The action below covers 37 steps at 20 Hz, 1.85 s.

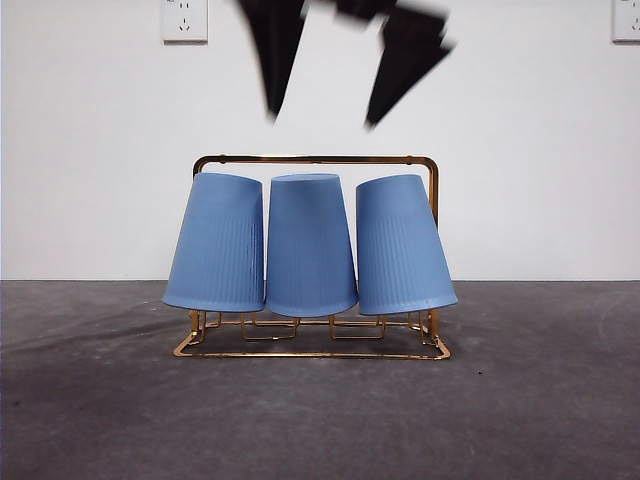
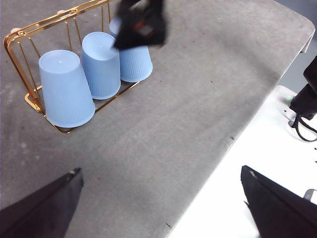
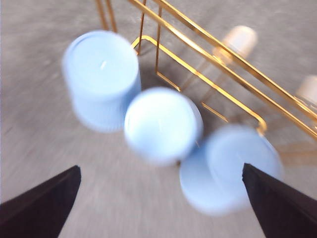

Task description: Pick the top cup and place it on cupholder, pick up the mid cup and place it on cupholder, last pick the bottom cup and place it on cupholder.

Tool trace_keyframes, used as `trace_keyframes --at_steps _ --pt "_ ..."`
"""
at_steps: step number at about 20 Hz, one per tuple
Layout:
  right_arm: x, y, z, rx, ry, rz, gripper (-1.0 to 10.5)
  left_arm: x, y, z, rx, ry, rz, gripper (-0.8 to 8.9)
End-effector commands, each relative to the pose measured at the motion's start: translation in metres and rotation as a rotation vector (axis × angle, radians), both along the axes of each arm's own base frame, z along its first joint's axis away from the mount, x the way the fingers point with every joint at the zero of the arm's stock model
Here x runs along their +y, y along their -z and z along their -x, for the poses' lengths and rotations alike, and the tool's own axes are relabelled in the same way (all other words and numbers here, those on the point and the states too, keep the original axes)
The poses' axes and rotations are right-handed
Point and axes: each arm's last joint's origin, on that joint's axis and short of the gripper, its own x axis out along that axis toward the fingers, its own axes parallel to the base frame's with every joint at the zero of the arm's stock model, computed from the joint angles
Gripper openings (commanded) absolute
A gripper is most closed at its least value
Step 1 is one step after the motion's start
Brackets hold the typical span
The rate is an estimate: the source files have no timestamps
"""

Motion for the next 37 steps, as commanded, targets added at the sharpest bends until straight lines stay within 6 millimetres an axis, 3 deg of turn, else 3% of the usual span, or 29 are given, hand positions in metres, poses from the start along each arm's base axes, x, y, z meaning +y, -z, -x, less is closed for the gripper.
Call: trace_keyframes --at_steps 1,5,8,11,16,20,21,22,26,37 --pt "-0.018 -0.030 0.026 -0.015 -0.009 -0.023 5.2 0.000 -0.003 0.000 -0.019 0.015 0.001 4.99" --pt "-0.060 -0.056 0.067 -0.063 -0.017 -0.069 5.2 -0.001 -0.004 0.000 -0.024 0.013 0.008 4.99" --pt "-0.091 -0.058 0.093 -0.112 -0.016 -0.127 5.2 -0.002 -0.006 -0.002 -0.026 -0.004 0.039 4.99" --pt "-0.118 -0.041 0.117 -0.137 0.004 -0.191 5.2 -0.003 -0.010 -0.004 -0.021 -0.042 0.105 4.99" --pt "-0.143 -0.002 0.142 -0.155 0.029 -0.314 5.2 -0.007 -0.018 -0.015 -0.019 -0.178 0.192 4.98" --pt "-0.153 0.008 0.150 -0.191 0.033 -0.346 5.1 -0.012 -0.016 -0.026 -0.010 -0.254 0.151 4.60" --pt "-0.154 0.007 0.151 -0.196 0.029 -0.349 3.9 -0.013 -0.015 -0.028 -0.002 -0.255 0.144 3.16" --pt "-0.154 0.007 0.151 -0.197 0.024 -0.348 0.4 -0.015 -0.013 -0.031 0.011 -0.255 0.132 0.15" --pt "-0.152 0.008 0.149 -0.201 0.016 -0.336 0.2 -0.021 -0.010 -0.040 0.063 -0.274 0.119 0.06" --pt "-0.154 0.007 0.150 -0.209 0.017 -0.343 0.2 -0.018 -0.008 -0.042 0.044 -0.310 0.130 0.06"
